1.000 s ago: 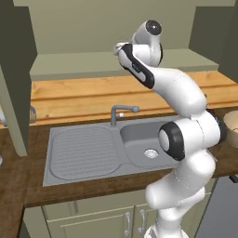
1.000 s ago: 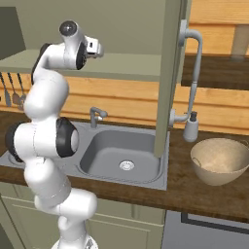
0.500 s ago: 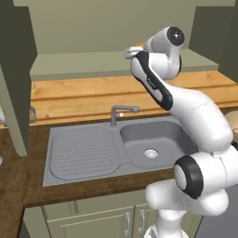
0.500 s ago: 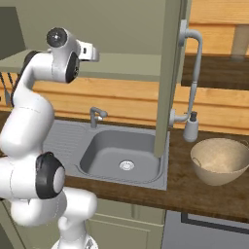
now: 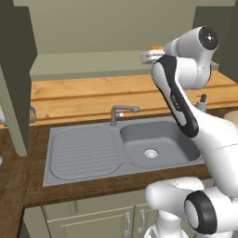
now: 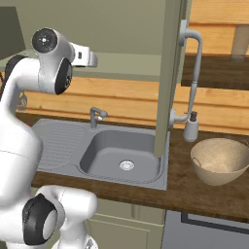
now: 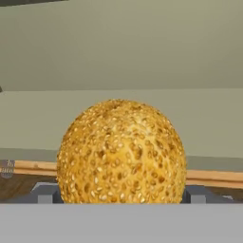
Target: Open the cabinet, pick up the bread from the cabinet and place it in the basket. Then move the basket to the dining counter.
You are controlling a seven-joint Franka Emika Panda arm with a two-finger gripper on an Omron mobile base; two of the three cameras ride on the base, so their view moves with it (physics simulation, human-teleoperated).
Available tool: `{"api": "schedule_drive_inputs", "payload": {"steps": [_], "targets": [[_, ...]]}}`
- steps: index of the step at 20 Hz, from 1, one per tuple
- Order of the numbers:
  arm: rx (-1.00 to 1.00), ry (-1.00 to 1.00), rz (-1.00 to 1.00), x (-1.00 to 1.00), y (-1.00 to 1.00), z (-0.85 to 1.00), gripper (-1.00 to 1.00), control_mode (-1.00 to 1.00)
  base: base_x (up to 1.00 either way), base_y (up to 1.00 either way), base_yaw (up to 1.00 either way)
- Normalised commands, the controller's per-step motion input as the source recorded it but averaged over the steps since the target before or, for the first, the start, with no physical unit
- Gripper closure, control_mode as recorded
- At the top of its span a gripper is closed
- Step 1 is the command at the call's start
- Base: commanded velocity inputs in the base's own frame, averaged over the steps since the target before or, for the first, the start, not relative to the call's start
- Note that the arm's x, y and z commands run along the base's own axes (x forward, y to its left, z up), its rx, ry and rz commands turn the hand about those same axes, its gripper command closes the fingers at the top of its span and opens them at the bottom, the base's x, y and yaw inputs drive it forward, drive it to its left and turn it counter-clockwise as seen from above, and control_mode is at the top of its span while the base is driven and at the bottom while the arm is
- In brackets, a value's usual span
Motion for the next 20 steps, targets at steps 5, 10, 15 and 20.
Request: {"api": "schedule_drive_inputs", "payload": {"steps": [5,10,15,20], "targets": [[0.00,0.07,0.00,-1.00,-0.05,-0.22,1.00,-1.00,0.00,0.00,0.00],[0.02,0.22,-0.05,-1.00,0.00,-0.22,1.00,-1.00,0.00,0.00,0.00],[0.05,0.21,-0.02,-0.93,-0.07,-0.61,1.00,-1.00,0.00,0.00,0.00],[0.00,0.02,0.00,-0.03,0.00,-0.08,1.00,-1.00,0.00,0.00,0.00]]}}
